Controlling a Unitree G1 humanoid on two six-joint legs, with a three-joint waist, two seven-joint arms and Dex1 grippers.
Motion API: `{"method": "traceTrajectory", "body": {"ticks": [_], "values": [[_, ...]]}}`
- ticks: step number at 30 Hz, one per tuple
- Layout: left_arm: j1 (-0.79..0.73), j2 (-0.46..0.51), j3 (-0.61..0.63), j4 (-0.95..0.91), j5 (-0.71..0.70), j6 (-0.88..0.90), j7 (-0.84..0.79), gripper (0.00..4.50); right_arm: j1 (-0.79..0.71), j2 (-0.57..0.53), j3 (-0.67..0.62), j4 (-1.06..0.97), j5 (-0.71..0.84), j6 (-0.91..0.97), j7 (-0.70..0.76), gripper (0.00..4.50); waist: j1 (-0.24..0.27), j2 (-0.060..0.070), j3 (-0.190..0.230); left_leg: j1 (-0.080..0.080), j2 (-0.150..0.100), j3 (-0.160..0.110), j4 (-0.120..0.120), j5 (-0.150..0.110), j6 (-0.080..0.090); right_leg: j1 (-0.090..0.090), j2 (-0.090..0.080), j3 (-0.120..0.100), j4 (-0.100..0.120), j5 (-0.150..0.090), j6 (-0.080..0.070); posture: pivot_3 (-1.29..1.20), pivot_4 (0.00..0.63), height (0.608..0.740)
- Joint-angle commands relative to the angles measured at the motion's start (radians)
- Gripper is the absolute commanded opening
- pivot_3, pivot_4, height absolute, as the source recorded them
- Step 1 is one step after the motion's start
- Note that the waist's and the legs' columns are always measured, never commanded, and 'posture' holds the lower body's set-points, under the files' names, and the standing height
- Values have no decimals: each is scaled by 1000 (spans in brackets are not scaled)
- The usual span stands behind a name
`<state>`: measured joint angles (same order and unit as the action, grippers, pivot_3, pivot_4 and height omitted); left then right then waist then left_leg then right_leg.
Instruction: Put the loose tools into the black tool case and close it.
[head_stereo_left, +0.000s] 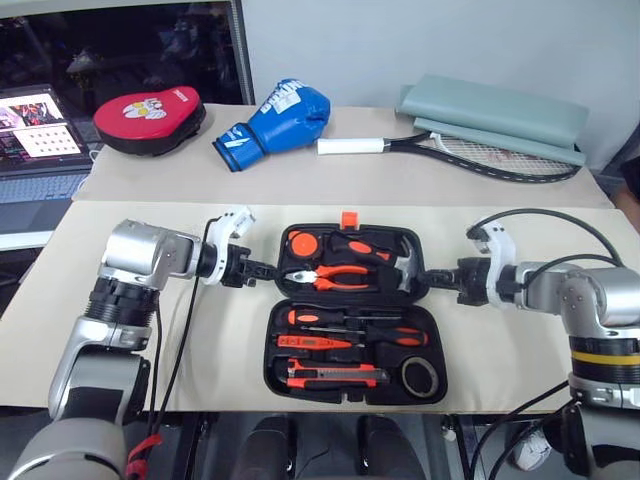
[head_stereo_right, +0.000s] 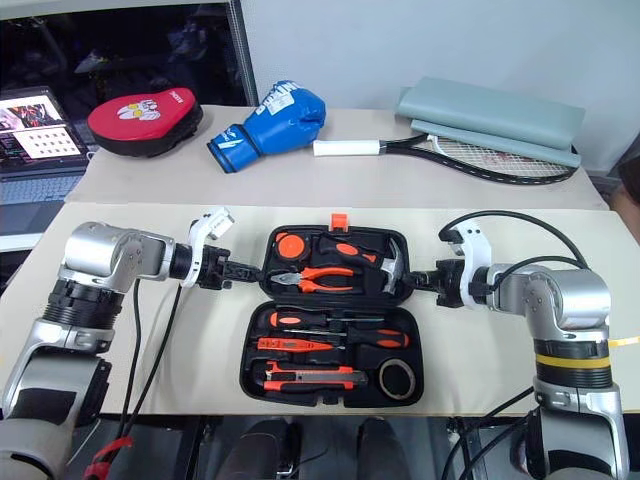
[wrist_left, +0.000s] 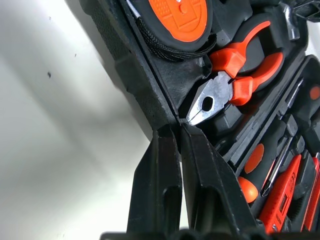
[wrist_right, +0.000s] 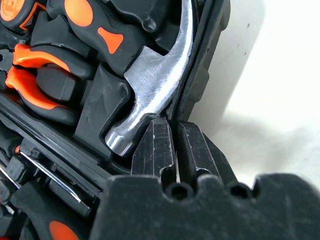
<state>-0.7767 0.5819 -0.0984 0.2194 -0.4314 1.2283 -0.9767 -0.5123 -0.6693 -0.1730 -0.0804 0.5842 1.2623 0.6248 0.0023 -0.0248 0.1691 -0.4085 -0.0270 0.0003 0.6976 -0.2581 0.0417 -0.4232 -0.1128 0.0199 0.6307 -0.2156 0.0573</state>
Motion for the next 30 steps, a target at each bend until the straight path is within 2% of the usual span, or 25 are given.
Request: {"method": "traceTrajectory", "body": {"ticks": [1, 11, 15, 19, 30], "values": [[-13, -97, 38, -63, -33, -179, 11, 0, -45, 46, -46, -118, 38, -160, 25, 33, 2, 0, 0, 0, 0, 0, 0, 0, 0, 0, 0, 0, 0, 0, 0, 0, 150, 737], [12, -210, 44, -14, 53, -550, 23, 0, 50, 70, 15, -118, -151, -504, 28, 33, 1, 0, 0, -6, -1, 0, -2, 0, -1, -5, 0, -1, 1, 0, 0, 0, 150, 737], [58, -206, 35, -23, 73, -662, -15, 0, 139, 84, 32, -133, -208, -655, 49, 33, 0, 0, 0, -7, -1, 0, -2, 0, -1, -6, 0, -1, 0, 1, 1, 0, 150, 737], [147, -183, 32, -34, 112, -813, -36, 0, 219, 100, 15, -73, -291, -930, 59, 33, -9, 0, 0, -7, -1, 0, -3, 0, -1, -6, 0, -1, -1, 1, 1, 0, 150, 737], [290, -187, 34, -74, 175, -1077, 13, 0, 386, 81, 39, -128, -454, -1304, 39, 33, -13, 0, 0, -2, -1, 0, -3, 0, 0, -1, 0, -1, -1, 1, 1, 0, 150, 737]]}}
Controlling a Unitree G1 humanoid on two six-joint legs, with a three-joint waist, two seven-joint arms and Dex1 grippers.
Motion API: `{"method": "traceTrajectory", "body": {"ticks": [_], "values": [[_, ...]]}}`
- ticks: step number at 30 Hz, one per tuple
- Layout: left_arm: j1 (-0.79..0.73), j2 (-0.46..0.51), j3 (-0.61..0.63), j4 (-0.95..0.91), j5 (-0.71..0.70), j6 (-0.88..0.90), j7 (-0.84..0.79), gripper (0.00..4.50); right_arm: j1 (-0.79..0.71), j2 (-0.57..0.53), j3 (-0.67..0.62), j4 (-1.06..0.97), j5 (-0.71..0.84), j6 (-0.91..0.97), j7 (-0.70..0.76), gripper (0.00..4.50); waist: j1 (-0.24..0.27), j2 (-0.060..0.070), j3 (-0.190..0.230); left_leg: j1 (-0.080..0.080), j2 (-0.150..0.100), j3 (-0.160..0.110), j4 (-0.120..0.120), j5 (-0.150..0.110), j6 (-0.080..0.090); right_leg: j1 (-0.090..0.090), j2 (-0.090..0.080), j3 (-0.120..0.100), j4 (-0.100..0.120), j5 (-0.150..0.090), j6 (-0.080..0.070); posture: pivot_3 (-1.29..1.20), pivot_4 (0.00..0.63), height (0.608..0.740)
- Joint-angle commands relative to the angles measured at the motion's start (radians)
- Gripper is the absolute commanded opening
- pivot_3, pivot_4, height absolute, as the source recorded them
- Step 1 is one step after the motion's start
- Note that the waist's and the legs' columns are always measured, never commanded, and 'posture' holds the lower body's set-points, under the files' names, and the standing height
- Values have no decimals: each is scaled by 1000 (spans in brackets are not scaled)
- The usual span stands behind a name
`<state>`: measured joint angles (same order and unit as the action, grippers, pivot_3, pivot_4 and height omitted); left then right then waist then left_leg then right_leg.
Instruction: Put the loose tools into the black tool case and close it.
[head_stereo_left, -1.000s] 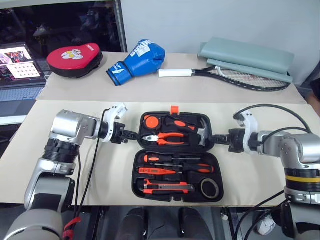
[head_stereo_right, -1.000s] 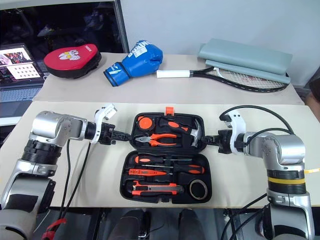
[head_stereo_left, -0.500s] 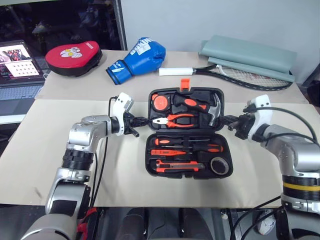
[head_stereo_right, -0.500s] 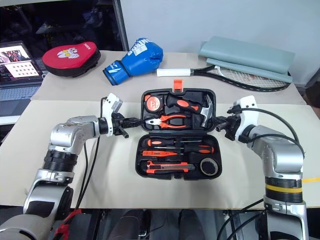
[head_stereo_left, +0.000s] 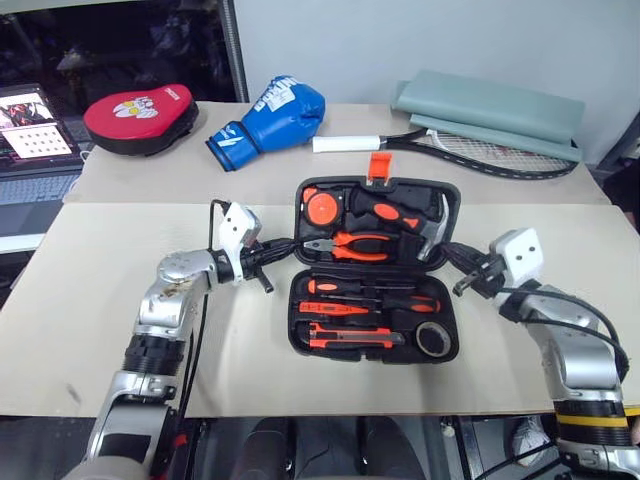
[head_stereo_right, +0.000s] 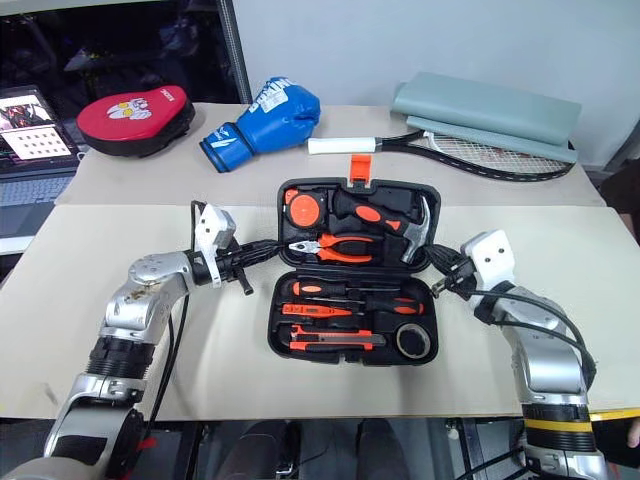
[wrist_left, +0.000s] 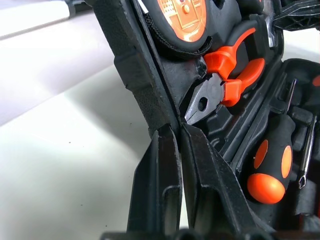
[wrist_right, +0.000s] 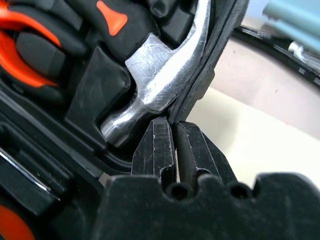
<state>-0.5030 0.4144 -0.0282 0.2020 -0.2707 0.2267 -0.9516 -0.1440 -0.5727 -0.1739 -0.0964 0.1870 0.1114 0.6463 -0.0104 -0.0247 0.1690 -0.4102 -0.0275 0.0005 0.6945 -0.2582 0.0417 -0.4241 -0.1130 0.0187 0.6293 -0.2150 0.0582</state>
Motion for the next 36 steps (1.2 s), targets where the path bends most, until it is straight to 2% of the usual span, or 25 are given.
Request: {"method": "traceTrajectory", "body": {"ticks": [1, 10, 16, 20, 21, 22, 23, 27, 33, 36], "values": [[24, -22, -33, -59, 18, -92, -2, 0, 34, -20, 44, -116, -86, -199, 8, 33, 0, 0, 0, 1, 0, 0, 0, 0, 0, 0, 0, 0, 0, 0, 0, 0, 150, 737], [73, -19, -33, -32, 98, -329, 33, 0, 86, -88, 31, 10, -333, -567, -132, 33, 1, 0, 0, 7, 0, 1, 0, 1, -2, 3, 0, 2, 1, 0, -1, 0, 150, 737], [54, -35, -24, 36, 118, -381, 63, 0, 69, -106, 43, 104, -341, -615, -160, 33, 7, 0, 0, 10, 0, 1, 1, 3, -2, 7, 0, 2, 2, 1, -2, 0, 150, 737], [76, -15, -31, 8, 100, -347, 39, 0, 129, -121, 50, 61, -284, -612, -109, 33, 7, 0, 0, 10, 0, 1, 1, 3, -2, 6, 0, 2, 1, 1, -2, 0, 150, 737], [91, -4, -31, -7, 93, -331, 28, 0, 157, -124, 51, 35, -270, -608, -97, 394, 7, 0, 0, 10, 0, 1, 1, 3, -2, 6, 0, 2, 1, 1, -2, 0, 150, 737], [101, 4, -32, -19, 88, -321, 20, 351, 178, -127, 51, 13, -260, -605, -91, 789, 7, 0, 0, 10, 0, 1, 0, 3, -1, 6, 0, 2, 1, 0, -2, 0, 150, 737], [109, 11, -33, -29, 85, -311, 15, 705, 193, -130, 50, -4, -254, -601, -88, 954, 6, 0, 0, 10, 1, 1, 0, 2, -1, 7, 1, 2, 1, 0, -2, 0, 150, 737], [142, 34, -26, -89, 67, -265, 5, 2180, 239, -144, 28, -83, -223, -553, -72, 2441, -4, 1, -1, 10, 2, 2, 0, 2, -1, 7, 1, 2, 1, 0, -2, 0, 150, 737], [216, 164, 34, -232, -21, -118, -64, 4431, 356, -216, -87, -302, -38, -374, 25, 4448, -5, 1, -1, 11, 5, 2, 0, 2, -1, 6, 4, 3, 2, 1, -3, 0, 150, 737], [246, 280, 80, -277, -97, -1, -145, 4431, 505, -263, -166, -473, 148, -180, 106, 4448, -2, 1, -1, 11, 7, 2, 0, 2, -1, 8, 5, 3, 1, 1, -4, 0, 150, 737]]}}
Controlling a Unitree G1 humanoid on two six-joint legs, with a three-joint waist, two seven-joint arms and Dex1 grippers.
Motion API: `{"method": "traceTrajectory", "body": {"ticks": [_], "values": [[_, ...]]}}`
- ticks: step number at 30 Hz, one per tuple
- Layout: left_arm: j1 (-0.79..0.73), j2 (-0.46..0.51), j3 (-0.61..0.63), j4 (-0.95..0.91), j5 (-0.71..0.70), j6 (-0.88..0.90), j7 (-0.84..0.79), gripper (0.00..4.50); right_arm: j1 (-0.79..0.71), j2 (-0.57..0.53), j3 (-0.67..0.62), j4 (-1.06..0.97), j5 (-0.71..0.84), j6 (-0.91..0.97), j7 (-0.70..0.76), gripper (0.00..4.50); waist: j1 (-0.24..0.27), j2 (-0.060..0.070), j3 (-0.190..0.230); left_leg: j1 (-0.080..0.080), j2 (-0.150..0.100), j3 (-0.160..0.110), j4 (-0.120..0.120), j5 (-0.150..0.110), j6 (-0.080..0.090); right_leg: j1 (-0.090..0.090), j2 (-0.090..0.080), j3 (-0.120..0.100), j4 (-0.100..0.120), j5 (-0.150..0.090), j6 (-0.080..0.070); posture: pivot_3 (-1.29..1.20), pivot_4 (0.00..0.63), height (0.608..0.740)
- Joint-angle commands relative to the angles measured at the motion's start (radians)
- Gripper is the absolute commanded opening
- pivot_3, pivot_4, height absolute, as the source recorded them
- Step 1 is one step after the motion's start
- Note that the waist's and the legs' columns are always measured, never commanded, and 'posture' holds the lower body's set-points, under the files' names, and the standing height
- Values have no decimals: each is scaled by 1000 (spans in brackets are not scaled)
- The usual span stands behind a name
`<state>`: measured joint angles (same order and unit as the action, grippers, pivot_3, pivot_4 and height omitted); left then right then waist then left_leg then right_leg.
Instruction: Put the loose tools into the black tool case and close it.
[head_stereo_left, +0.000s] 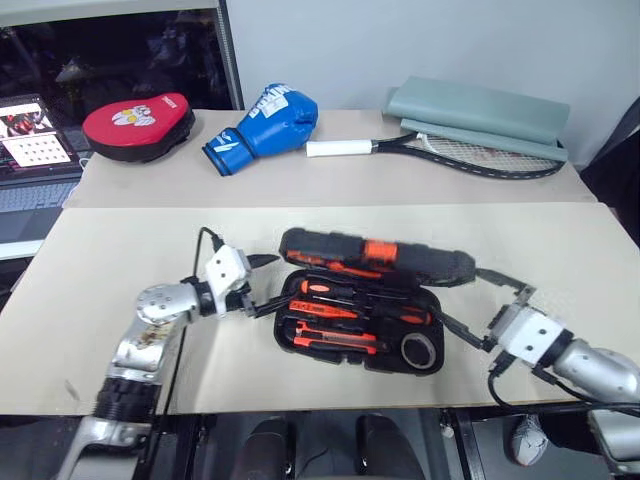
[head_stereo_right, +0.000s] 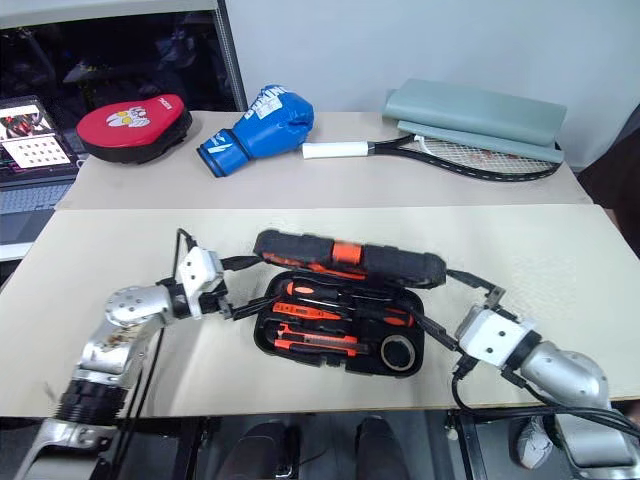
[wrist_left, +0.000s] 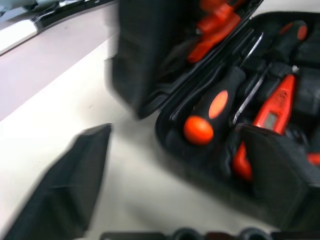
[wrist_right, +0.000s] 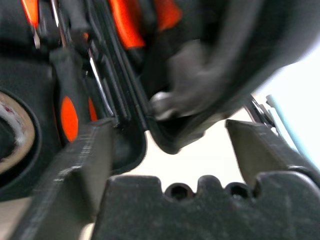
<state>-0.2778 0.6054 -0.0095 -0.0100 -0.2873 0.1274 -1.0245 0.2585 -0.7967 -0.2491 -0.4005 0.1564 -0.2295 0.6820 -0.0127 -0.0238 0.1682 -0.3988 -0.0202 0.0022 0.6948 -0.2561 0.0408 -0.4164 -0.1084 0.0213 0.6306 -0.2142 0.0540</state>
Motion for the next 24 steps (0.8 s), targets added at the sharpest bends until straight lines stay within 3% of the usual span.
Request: {"method": "traceTrajectory", "body": {"ticks": [1, 3, 6, 9, 13, 17, 20, 24], "values": [[24, 131, 78, -69, -103, 127, -105, 4431, 153, -54, -128, -217, 237, 215, 96, 4448, 2, 0, 0, 0, 1, 0, 0, 0, 0, 0, 0, 0, 0, 0, -1, 0, 150, 737], [8, 240, 95, -33, -136, 186, -207, 4431, 271, -86, -233, -308, 410, 342, 166, 4448, 5, 0, 0, 0, 1, -1, 0, 0, 0, 1, 0, -2, -1, -1, -1, 0, 150, 737], [-40, 304, 79, 28, -144, 230, -274, 4431, 355, -110, -333, -373, 567, 475, 217, 4448, 8, 0, 0, 0, 1, -1, 0, 0, 0, 3, -1, -2, -2, -1, 0, 0, 150, 737], [-167, 251, -1, 137, -71, 157, -284, 4500, 427, -135, -374, -421, 671, 587, 260, 3705, 18, -1, 0, 10, 3, -2, 0, -1, 0, 15, 0, -6, -7, -8, 5, 0, 150, 737], [-306, 156, -91, 223, -22, 115, -324, 4500, 523, -126, -397, -497, 709, 639, 335, 2400, 35, -2, 0, 9, 2, -2, 0, 0, 0, 16, -1, -6, -8, -7, 7, 0, 150, 737], [-456, 44, -177, 389, 53, 15, -360, 4500, 525, -129, -307, -522, 605, 645, 332, 1058, 38, -6, -1, 4, 1, -2, 1, -1, 0, 12, -1, -6, -7, -3, 2, 0, 150, 737], [-563, -26, -219, 545, 103, -90, -401, 3719, 497, -145, -204, -513, 479, 618, 329, 23, 25, -7, -1, 2, 0, -1, 1, -1, 1, 11, -1, -5, -8, -3, 2, 0, 150, 737], [-678, -100, -267, 735, 186, -244, -427, 2316, 435, -160, -75, -474, 338, 603, 306, 0, 25, -7, 0, 1, 0, -2, 2, -1, 1, 10, -1, -6, -8, -4, 2, 0, 150, 737]]}}
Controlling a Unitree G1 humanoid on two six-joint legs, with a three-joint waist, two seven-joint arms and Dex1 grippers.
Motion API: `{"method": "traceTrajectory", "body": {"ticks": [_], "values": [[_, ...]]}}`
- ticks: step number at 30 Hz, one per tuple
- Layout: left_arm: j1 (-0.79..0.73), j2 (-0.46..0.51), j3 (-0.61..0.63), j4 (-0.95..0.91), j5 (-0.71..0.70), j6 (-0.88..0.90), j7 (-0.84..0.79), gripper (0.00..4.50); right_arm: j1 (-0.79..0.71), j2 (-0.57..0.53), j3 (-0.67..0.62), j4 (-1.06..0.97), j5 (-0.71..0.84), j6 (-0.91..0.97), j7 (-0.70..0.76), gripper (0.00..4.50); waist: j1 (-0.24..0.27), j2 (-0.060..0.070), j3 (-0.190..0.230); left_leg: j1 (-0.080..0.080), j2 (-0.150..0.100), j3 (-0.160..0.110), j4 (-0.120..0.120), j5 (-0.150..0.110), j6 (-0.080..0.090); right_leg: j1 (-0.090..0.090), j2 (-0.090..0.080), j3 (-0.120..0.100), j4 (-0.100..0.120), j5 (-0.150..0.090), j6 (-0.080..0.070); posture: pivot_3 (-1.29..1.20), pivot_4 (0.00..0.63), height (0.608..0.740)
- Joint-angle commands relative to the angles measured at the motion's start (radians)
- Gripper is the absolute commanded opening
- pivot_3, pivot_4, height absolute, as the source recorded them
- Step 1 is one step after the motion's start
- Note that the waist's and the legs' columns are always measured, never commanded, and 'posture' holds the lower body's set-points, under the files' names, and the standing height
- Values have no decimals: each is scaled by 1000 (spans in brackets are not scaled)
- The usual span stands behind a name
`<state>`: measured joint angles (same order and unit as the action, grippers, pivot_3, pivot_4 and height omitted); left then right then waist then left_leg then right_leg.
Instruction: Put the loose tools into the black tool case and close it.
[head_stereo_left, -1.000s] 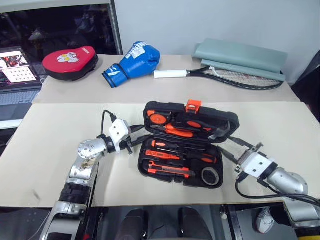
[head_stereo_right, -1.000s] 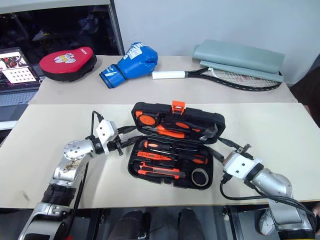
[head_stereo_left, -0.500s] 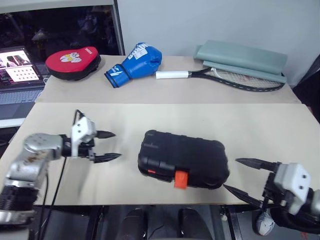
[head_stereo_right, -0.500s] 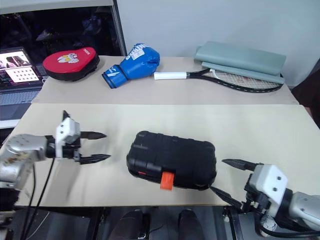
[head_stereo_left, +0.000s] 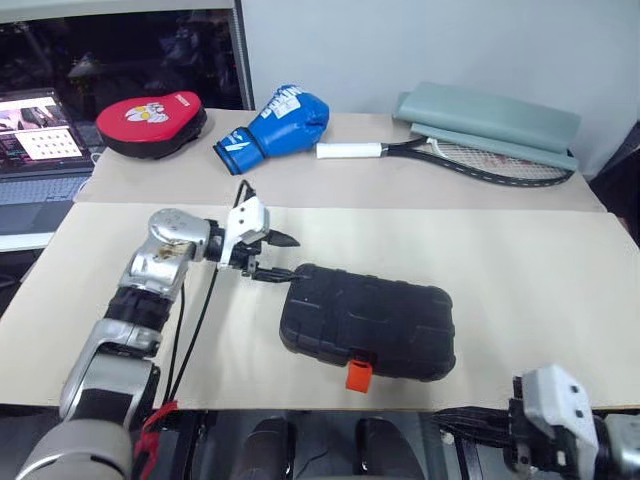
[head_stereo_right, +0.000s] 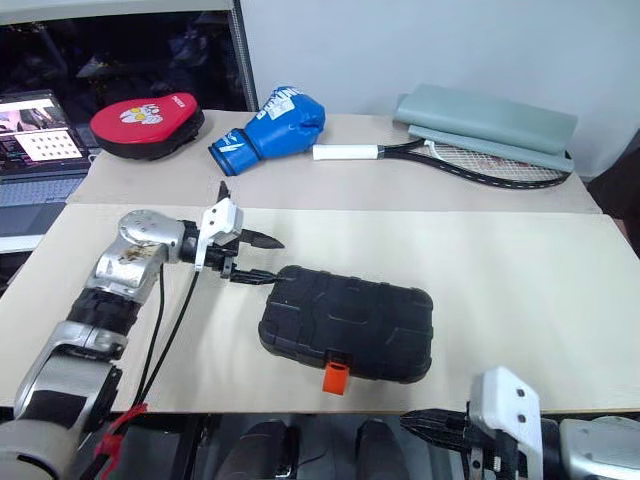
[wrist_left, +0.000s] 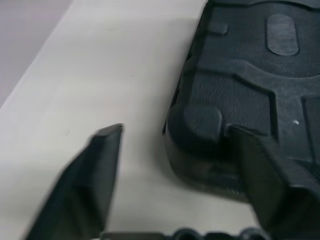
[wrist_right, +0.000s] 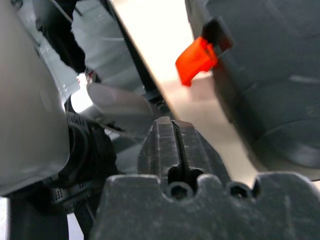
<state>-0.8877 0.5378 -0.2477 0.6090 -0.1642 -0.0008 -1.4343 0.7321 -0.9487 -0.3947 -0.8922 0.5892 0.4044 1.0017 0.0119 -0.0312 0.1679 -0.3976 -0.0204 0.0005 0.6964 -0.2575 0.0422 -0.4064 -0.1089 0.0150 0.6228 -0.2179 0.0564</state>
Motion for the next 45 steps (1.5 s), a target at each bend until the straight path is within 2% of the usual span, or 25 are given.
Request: {"method": "traceTrajectory", "body": {"ticks": [1, 6, 11, 15, 21, 26, 32, 36, 40, 45], "values": [[-91, -49, -37, 160, 81, -148, -15, 1827, -58, -7, 96, 28, -117, -33, -20, 0, 1, 0, 0, 0, 0, 0, 0, 0, 0, 0, 0, 0, 0, 0, 0, 0, 150, 737], [-170, -106, -74, 344, 182, -309, 8, 11, -159, 6, 189, 75, -193, -32, -44, 0, -1, 0, 0, -1, 0, 0, 1, 0, 1, 0, 0, 0, -1, 0, 1, 0, 150, 737], [-212, -146, -77, 444, 243, -374, 70, 11, -192, 7, 210, 81, -198, -25, -34, 0, 1, -1, 1, -2, -1, -1, 1, -1, 1, -1, -1, -1, 0, 0, 1, 0, 150, 737], [-215, -164, -49, 445, 209, -349, -22, 11, -225, 4, 223, 95, -228, -27, -48, 0, 1, -2, 1, -3, -2, -1, 2, -1, 2, -1, -1, -1, 0, 0, 2, 0, 150, 737], [-174, -152, -35, 381, 196, -331, -106, 11, -317, 10, 246, 150, -271, -8, -84, 0, 1, -2, 1, -3, -2, -2, 2, -1, 2, -1, -2, -2, 0, -1, 2, 0, 150, 737], [-96, -99, -42, 266, 176, -300, -175, 11, -427, 28, 243, 235, -307, -7, -127, 0, -11, -2, 1, -3, -2, -1, 2, -2, 2, -1, -2, -1, 0, 0, 2, 0, 150, 737], [-5, -36, -36, 132, 160, -242, -175, 11, -581, 52, 271, 323, -318, 16, -144, 0, -16, -2, 1, -1, -1, -1, 2, -1, 2, -1, -1, 0, 3, 0, 1, 0, 150, 737], [16, -22, -19, 93, 156, -218, -150, 11, -617, 44, 287, 356, -325, 10, -124, 0, -13, -2, 1, -2, -1, -1, 2, -1, 2, -3, -1, 0, 3, 0, 1, 0, 150, 737], [-25, -15, 7, 118, 155, -164, -115, 11, -603, 23, 259, 340, -294, 21, -82, 0, -9, -2, 1, -4, -2, -1, 2, -1, 2, -4, -1, 0, 3, 0, 1, 0, 150, 737], [-198, -35, 61, 215, 99, 95, -130, 11, -542, 14, 163, 289, -205, 46, -25, 0, 0, -2, 1, -5, -2, -2, 4, -1, 2, -4, -1, -2, 4, 0, 1, 0, 150, 737]]}}
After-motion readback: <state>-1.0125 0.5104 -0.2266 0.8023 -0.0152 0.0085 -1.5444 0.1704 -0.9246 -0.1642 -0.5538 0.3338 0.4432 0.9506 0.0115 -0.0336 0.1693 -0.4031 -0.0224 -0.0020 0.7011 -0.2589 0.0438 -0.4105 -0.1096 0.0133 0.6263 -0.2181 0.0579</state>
